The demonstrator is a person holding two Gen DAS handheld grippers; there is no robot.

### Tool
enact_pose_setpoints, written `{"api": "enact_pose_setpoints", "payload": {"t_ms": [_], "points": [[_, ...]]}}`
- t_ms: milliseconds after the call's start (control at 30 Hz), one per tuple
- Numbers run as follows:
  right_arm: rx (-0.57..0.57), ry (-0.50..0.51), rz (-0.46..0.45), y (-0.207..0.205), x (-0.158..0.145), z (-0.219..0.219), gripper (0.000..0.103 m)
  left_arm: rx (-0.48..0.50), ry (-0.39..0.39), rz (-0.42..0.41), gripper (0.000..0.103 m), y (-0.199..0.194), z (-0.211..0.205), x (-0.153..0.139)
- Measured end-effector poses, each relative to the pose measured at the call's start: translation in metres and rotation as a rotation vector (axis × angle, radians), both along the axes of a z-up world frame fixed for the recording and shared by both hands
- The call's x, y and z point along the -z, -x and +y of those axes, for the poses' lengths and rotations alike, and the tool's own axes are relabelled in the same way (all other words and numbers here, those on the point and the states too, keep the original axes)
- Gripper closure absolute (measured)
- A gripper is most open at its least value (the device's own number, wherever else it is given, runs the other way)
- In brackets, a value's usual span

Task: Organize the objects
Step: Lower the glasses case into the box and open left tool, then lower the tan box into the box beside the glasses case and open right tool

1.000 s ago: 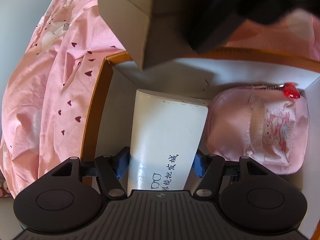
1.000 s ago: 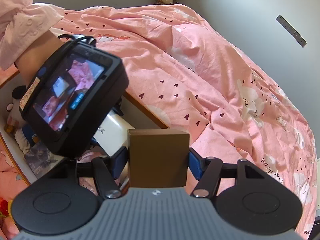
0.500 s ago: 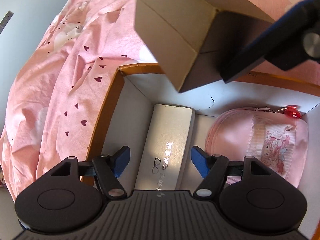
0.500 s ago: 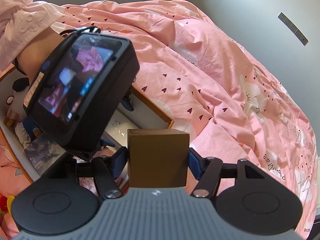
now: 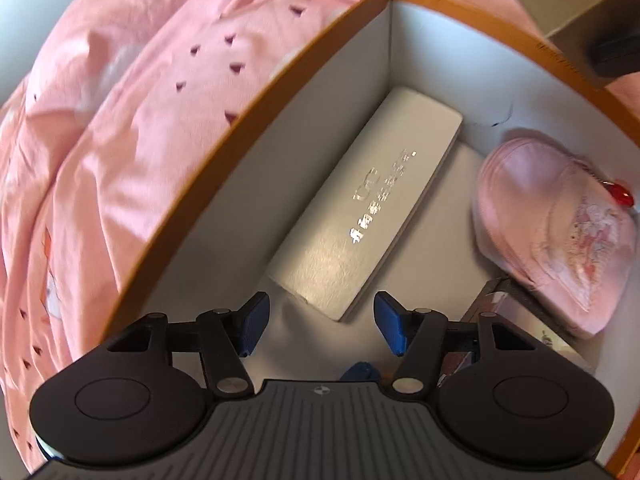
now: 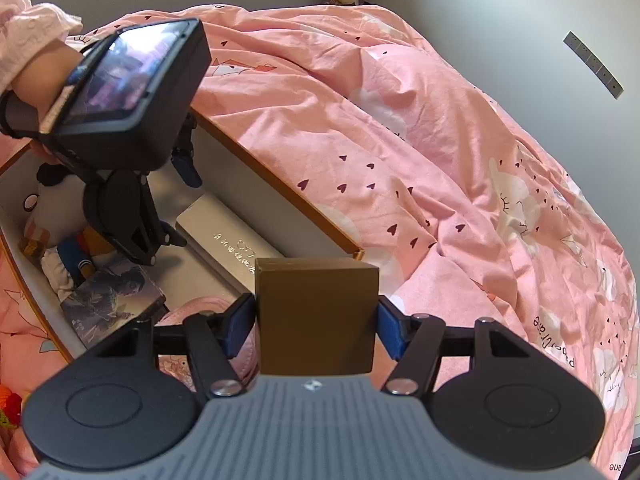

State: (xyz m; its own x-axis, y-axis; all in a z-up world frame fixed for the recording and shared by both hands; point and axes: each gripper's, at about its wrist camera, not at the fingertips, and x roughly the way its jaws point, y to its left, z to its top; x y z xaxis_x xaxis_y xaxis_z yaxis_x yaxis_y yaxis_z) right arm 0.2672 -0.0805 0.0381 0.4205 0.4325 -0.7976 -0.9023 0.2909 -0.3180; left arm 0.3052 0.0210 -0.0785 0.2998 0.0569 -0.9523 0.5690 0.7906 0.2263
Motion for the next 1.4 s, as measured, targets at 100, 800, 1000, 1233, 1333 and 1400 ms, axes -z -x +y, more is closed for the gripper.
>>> {"api": "enact_pose_setpoints", "payload": {"t_ms": [100,800,1000,1233,1333,1400], "points": [[-0.006,0.013,0.0,0.002,0.002,0.004,0.037,-0.057,0.052,0.022,0.056,-0.007,0.002,0.003],[-0.301,0.095,-0.014,0.029,0.028,0.053,0.037,-0.082,0.145,-0.044,0.059,0.022,0.024,-0.034],[-0.515,0.238,-0.035,0.033,0.052,0.083,0.037,-0.103,0.151,-0.057,0.059,0.026,0.034,-0.043],[-0.666,0.362,-0.006,0.036,0.069,0.105,0.038,-0.152,0.171,-0.055,0.059,0.023,0.042,-0.041],[-0.728,0.41,0.001,0.042,0.074,0.112,0.038,-0.161,0.174,-0.061,0.059,0.024,0.045,-0.042],[-0.755,0.433,0.013,0.045,0.076,0.117,0.038,-0.173,0.179,-0.063,0.059,0.023,0.047,-0.043]]}}
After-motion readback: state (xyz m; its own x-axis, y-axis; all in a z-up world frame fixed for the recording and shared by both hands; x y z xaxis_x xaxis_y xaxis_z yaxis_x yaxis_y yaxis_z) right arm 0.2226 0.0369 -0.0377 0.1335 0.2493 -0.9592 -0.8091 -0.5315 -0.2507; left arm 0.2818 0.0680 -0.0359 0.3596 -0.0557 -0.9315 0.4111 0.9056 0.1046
